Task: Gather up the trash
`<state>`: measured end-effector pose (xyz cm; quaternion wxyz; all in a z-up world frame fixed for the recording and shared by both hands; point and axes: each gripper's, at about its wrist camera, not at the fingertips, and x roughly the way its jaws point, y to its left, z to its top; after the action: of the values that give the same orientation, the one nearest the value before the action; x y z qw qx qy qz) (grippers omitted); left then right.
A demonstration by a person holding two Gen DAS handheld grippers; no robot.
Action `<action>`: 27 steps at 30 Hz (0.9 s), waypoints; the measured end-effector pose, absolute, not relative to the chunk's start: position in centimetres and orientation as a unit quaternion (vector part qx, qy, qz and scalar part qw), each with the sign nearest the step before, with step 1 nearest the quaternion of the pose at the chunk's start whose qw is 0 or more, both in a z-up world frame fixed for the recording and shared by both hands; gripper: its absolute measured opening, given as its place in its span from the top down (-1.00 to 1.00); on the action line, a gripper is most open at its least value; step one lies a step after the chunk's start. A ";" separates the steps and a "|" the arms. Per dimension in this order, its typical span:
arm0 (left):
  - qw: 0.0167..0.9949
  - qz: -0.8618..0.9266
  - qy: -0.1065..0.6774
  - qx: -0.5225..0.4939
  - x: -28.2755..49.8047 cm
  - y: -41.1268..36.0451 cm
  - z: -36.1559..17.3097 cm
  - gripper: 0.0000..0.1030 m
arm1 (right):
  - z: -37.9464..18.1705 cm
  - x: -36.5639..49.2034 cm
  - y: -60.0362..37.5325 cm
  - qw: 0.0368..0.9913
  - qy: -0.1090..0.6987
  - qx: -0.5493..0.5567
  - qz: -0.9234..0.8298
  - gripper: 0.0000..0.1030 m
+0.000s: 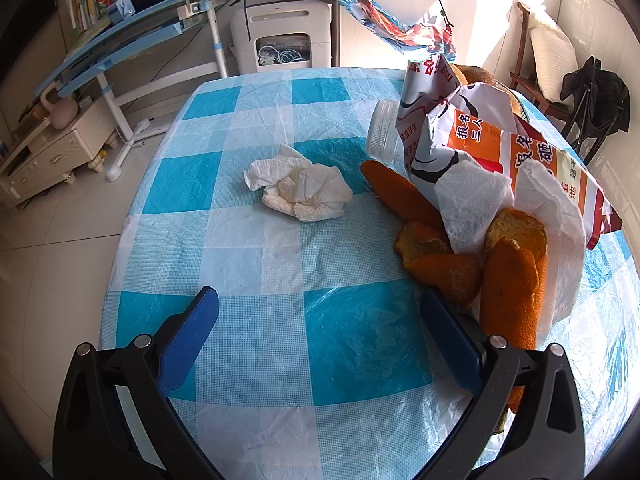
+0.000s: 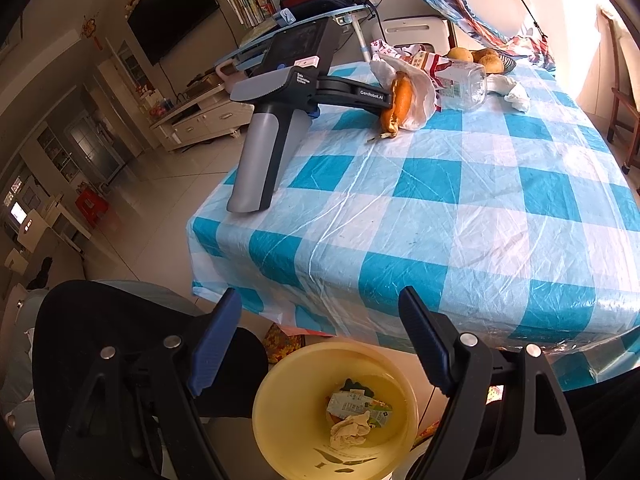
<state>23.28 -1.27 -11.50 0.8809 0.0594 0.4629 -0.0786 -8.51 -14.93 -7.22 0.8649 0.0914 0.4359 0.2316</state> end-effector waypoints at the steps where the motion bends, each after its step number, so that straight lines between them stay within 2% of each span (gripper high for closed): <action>1: 0.881 -0.079 0.463 0.059 23.3 -1.3 -11.5 -0.89 | -7.2 -8.5 -14.9 0.865 0.436 0.090 0.231 -0.51; 27: 0.881 -0.079 0.463 0.060 23.2 -1.3 -11.5 -0.89 | -5.4 -7.5 -17.5 0.878 0.412 0.133 0.203 -0.51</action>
<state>23.25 -1.28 -11.50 0.8810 0.0596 0.4626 -0.0788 -7.54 -17.54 -5.36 0.8782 0.1334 0.4119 0.2032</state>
